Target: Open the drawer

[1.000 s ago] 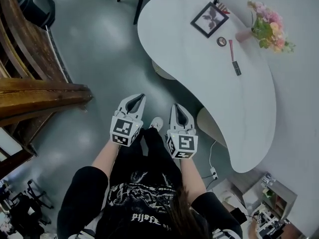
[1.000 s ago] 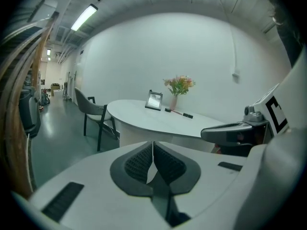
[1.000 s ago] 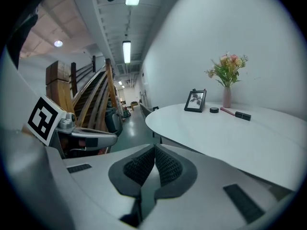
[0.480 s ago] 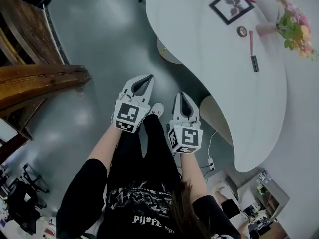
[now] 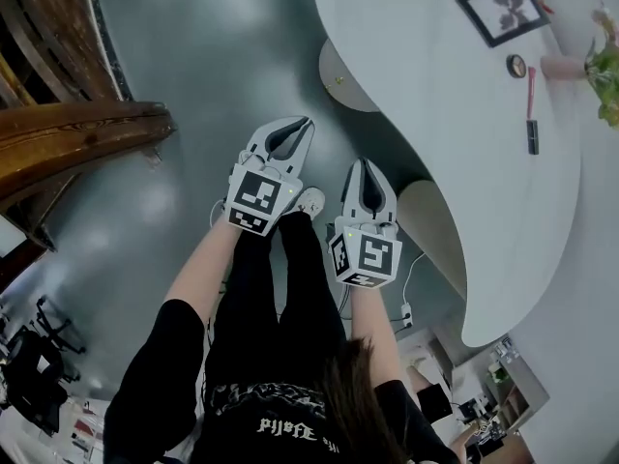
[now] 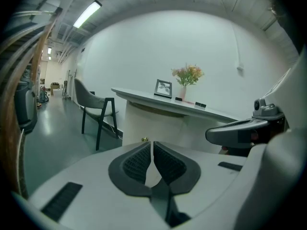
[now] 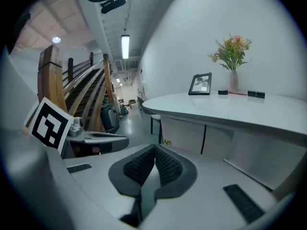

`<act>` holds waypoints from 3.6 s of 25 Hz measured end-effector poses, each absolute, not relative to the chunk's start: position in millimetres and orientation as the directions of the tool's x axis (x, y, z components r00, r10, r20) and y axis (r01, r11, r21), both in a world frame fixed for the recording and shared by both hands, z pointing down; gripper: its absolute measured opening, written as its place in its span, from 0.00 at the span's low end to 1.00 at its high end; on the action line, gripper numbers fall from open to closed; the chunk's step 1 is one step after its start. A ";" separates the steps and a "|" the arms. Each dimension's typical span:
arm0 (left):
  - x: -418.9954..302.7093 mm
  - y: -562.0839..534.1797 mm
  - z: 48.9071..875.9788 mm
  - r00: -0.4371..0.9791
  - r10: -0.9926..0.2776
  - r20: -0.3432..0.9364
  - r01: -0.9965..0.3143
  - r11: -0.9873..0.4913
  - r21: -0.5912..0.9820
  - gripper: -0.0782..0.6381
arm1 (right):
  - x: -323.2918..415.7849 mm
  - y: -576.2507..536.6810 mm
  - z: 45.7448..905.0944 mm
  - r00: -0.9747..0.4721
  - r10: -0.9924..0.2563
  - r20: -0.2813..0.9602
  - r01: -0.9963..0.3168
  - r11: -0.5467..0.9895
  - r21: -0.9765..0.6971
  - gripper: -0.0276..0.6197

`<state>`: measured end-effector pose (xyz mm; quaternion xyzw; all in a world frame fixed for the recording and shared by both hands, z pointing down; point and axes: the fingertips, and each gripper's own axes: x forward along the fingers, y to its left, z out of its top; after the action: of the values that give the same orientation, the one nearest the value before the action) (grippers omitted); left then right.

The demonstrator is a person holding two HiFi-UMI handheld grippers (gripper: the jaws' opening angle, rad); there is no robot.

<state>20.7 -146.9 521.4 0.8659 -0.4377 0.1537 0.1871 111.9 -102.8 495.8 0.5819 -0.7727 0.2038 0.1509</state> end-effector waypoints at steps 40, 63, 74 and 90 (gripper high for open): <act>91.9 -287.2 681.4 0.617 -0.619 0.486 -0.750 -0.649 0.125 0.40 | 97.3 -157.9 587.8 -0.348 -0.768 0.538 -0.936 0.315 -0.157 0.08; 98.4 -287.5 668.3 0.689 -0.554 0.467 -0.640 -0.768 0.033 0.39 | 88.0 -126.5 611.0 -0.392 -0.698 0.600 -0.911 0.384 -0.149 0.08; 96.3 -285.7 669.1 0.689 -0.556 0.464 -0.646 -0.762 0.047 0.26 | 83.8 -124.5 618.0 -0.396 -0.685 0.612 -0.907 0.394 -0.146 0.08; 78.1 -267.3 666.9 0.673 -0.539 0.506 -0.637 -0.770 0.028 0.27 | 76.6 -118.7 612.9 -0.406 -0.678 0.612 -0.903 0.400 -0.157 0.08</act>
<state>78.1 -267.3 666.9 0.9091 -0.3234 0.2422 0.1018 76.6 -118.7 612.9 0.4922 -0.8032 0.2408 0.2337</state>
